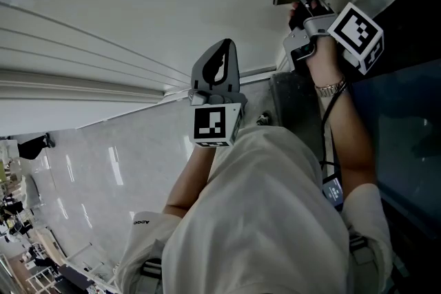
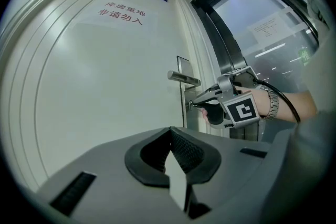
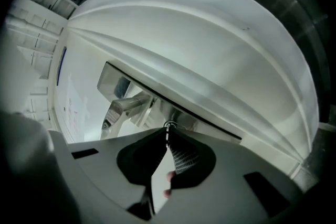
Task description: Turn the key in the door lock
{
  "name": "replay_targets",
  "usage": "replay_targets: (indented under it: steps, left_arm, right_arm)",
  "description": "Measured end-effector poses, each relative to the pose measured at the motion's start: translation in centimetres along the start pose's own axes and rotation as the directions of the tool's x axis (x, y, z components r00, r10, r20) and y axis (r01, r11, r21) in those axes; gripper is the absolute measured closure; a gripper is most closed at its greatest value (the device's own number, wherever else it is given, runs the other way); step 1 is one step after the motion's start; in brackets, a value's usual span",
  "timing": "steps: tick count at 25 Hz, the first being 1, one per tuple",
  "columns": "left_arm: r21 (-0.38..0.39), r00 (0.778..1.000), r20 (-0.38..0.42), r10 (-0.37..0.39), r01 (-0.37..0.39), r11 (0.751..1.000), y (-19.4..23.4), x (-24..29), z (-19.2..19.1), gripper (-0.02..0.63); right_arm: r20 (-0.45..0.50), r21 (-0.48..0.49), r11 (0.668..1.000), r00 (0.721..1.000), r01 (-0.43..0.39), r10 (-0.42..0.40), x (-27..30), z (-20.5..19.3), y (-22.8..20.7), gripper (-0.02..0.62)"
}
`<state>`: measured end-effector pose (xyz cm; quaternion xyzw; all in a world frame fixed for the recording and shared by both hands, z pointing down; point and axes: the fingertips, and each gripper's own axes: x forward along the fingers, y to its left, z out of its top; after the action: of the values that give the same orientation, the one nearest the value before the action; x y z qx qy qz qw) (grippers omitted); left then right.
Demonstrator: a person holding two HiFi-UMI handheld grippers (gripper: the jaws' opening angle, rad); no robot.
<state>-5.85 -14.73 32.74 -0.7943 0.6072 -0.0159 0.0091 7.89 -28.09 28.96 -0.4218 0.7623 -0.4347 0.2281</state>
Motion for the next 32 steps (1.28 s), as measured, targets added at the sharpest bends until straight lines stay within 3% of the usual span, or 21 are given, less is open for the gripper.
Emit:
replay_targets:
  steps: [4,6,12,14,17,21,23,26,28,32]
  left_arm:
    - [-0.004,1.000,0.000,0.003,-0.003,1.000,0.0,0.1,-0.1,0.600]
    - [-0.003,1.000,0.001,0.003,-0.003,1.000,-0.1,0.2,0.0,0.600]
    - [-0.002,1.000,0.003,0.012,-0.012,1.000,0.0,0.3,0.2,0.600]
    - [-0.003,1.000,0.000,0.017,-0.017,1.000,0.1,0.3,0.1,0.600]
    - [-0.006,1.000,-0.004,0.025,-0.025,1.000,0.5,0.2,-0.2,0.600]
    - [-0.005,1.000,-0.007,0.025,-0.025,1.000,0.5,0.3,-0.2,0.600]
    - [-0.004,1.000,-0.005,0.020,-0.020,1.000,0.3,0.4,-0.1,0.600]
    - [-0.004,1.000,-0.003,0.011,-0.011,1.000,0.1,0.6,-0.1,0.600]
    - [-0.003,1.000,-0.003,0.007,-0.007,1.000,-0.1,0.7,-0.1,0.600]
    - [0.000,1.000,-0.003,-0.004,0.004,1.000,-0.5,0.8,-0.1,0.600]
  right_arm:
    - [0.023,0.127,0.992,1.000,-0.022,0.020,0.0,-0.1,0.0,0.583]
    - [0.034,0.133,0.991,0.999,-0.023,0.018,0.0,0.0,0.0,0.583]
    - [0.020,-0.015,1.000,1.000,-0.014,0.015,-0.2,-0.3,0.1,0.561]
    - [0.013,-0.124,0.992,1.000,-0.021,0.022,-0.4,-0.7,0.2,0.530]
    - [-0.017,-0.336,0.942,1.000,-0.015,0.010,-0.9,-1.9,0.1,0.493]
    - [-0.047,-0.495,0.869,0.998,0.003,-0.030,-1.7,-2.9,0.2,0.483]
    - [-0.025,-0.615,0.788,0.998,0.035,-0.064,-2.0,-2.7,0.3,0.483]
    - [0.020,-0.794,0.603,0.995,0.077,-0.100,-2.4,-2.2,0.7,0.483]
    - [0.052,-0.889,0.447,0.992,0.099,-0.116,-2.7,-2.0,1.0,0.483]
    - [0.114,-0.988,0.092,0.983,0.128,-0.142,-3.0,-2.2,1.5,0.483]
